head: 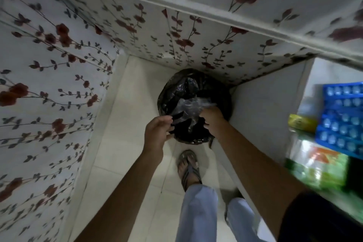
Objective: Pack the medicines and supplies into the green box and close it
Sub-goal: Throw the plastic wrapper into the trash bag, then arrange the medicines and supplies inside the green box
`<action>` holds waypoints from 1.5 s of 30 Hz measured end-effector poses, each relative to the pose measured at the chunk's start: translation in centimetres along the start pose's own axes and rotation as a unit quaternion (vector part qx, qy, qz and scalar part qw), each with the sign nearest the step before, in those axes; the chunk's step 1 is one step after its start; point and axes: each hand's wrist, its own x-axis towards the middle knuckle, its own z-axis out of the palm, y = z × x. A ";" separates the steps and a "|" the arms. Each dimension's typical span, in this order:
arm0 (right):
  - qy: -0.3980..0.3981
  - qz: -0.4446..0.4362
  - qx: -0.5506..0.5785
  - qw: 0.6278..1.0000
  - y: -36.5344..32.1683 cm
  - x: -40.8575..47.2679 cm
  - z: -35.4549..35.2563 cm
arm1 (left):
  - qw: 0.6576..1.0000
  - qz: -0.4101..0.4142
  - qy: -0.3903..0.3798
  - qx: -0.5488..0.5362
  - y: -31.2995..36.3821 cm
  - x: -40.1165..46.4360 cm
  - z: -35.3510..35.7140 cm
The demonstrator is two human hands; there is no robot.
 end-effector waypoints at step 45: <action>0.355 -0.174 -0.167 0.903 18.5 -19.3 -41.0 | 0.863 0.248 0.011 0.440 -5.4 -27.1 17.5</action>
